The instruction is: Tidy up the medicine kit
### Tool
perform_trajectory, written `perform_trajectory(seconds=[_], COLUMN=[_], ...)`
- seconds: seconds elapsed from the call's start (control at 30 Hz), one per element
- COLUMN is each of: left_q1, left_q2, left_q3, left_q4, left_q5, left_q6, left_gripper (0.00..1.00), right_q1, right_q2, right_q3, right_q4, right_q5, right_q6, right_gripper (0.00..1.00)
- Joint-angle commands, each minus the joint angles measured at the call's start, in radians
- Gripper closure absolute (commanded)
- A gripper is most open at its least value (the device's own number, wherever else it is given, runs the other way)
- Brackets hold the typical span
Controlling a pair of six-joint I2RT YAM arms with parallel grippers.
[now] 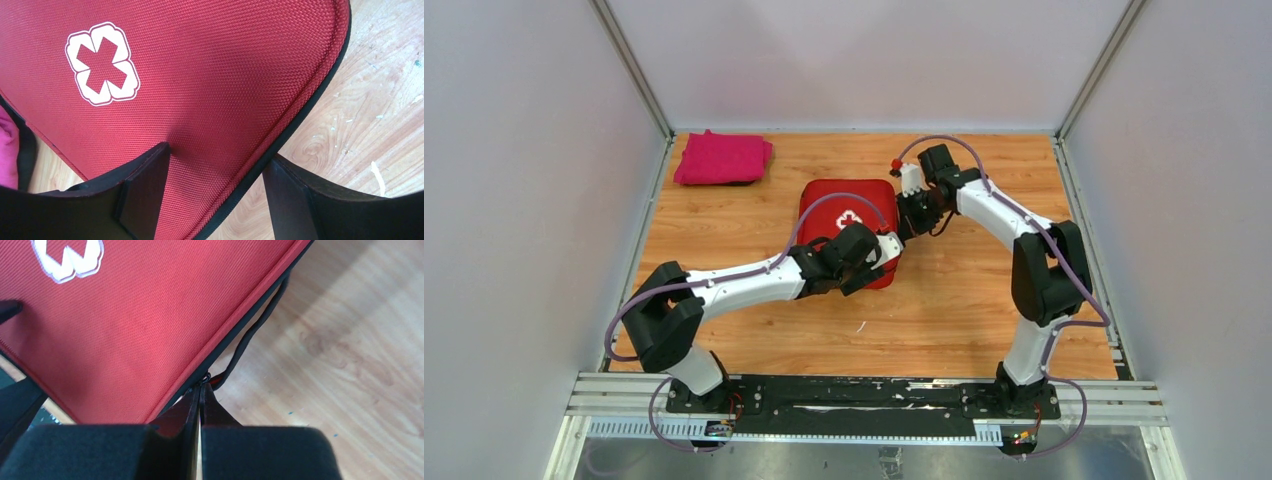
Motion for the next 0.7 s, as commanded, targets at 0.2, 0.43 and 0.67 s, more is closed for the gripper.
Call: perform_trajectory(seconds=[0.2,0.43,0.67], left_q1=[0.034,0.04,0.044], left_q2=[0.021,0.021,0.015], left_q3=[0.036,0.04,0.039], left_q4=[0.008,0.005,0.007], left_q5=[-0.02,-0.02,-0.005], left_q6=[-0.037,-0.04,-0.046], left_gripper=[0.3,0.3,0.3], right_q1=[0.028,0.063,0.164], right_q2=[-0.15,-0.257,-0.31], right_q3=[-0.196,-0.285,-0.375], right_q4=[-0.123,-0.088,0.017], right_q5=[-0.137,-0.176,-0.181], right_q6=[0.085,0.138,0.249], right_gripper=[1.0,1.0,1.0])
